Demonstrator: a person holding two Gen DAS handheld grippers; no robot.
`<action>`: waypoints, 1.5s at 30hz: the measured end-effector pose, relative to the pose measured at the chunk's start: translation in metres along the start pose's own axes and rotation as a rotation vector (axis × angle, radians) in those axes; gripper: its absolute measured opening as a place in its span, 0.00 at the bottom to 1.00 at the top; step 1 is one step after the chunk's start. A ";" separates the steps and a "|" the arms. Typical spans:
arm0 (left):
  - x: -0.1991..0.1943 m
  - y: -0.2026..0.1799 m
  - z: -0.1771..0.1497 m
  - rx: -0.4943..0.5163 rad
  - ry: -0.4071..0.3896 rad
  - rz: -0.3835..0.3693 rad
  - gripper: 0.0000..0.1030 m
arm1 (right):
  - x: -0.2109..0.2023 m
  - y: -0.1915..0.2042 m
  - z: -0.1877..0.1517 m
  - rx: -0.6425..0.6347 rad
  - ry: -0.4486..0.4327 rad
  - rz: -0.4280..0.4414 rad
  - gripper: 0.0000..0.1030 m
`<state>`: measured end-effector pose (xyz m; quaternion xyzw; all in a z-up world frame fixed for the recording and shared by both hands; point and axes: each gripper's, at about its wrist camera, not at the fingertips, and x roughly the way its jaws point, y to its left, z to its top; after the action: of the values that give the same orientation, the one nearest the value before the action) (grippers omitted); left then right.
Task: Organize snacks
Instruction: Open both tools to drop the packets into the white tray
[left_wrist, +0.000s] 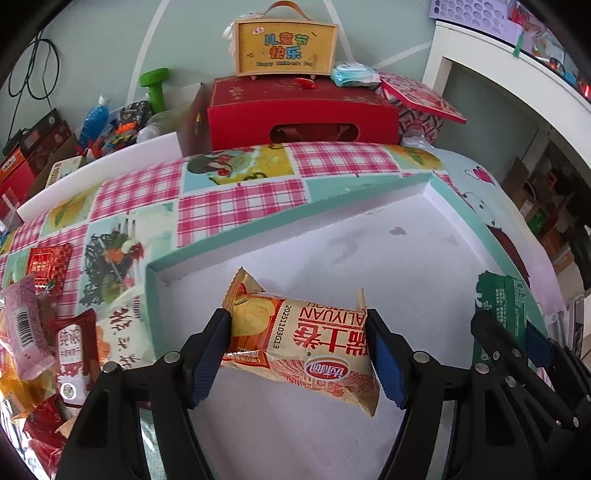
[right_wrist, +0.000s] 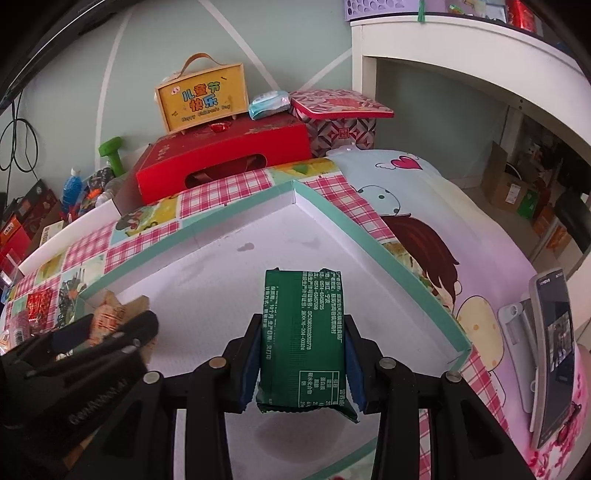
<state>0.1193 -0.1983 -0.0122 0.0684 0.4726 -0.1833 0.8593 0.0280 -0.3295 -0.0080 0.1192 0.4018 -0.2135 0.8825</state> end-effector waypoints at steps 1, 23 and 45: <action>0.002 -0.001 -0.001 0.008 0.000 0.012 0.71 | 0.000 0.000 0.000 -0.002 0.002 0.000 0.41; -0.001 0.037 -0.003 0.007 0.024 0.026 0.81 | 0.001 0.012 0.001 -0.062 0.023 -0.004 0.48; -0.043 0.034 0.006 -0.035 0.032 0.063 1.00 | -0.013 0.010 0.004 -0.066 0.053 -0.049 0.75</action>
<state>0.1157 -0.1577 0.0249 0.0714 0.4872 -0.1466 0.8580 0.0279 -0.3187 0.0053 0.0859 0.4347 -0.2183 0.8695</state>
